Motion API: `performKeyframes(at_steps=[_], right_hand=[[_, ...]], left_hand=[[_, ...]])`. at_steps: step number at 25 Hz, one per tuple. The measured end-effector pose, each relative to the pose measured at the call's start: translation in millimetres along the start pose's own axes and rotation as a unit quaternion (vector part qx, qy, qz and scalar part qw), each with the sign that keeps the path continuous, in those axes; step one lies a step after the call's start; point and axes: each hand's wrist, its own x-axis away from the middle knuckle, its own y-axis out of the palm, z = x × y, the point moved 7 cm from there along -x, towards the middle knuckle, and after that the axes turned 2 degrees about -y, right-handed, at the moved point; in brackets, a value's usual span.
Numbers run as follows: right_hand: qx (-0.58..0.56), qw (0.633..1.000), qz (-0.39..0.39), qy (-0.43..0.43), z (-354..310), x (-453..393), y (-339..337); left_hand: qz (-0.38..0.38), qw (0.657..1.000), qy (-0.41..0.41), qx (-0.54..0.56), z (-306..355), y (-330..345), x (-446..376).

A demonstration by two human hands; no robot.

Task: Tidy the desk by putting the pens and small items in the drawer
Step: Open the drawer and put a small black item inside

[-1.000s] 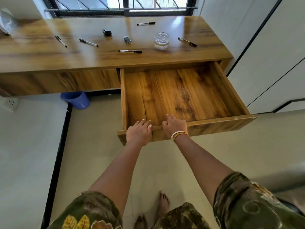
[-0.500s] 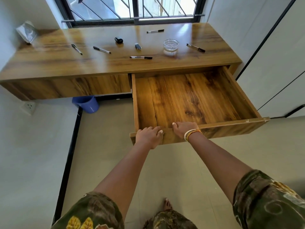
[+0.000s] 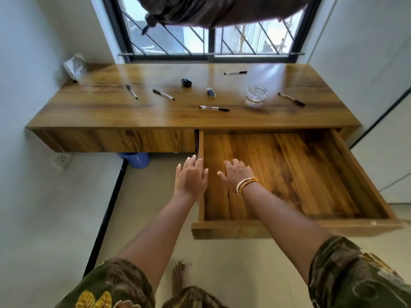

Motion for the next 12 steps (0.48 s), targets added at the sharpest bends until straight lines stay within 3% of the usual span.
performKeyframes(at_steps=[12], right_hand=[[-0.058, 0.994, 0.091, -0.012, -79, -180, -40]], left_hand=[[-0.066, 0.997, -0.01, -0.036, -111, -11, -194]])
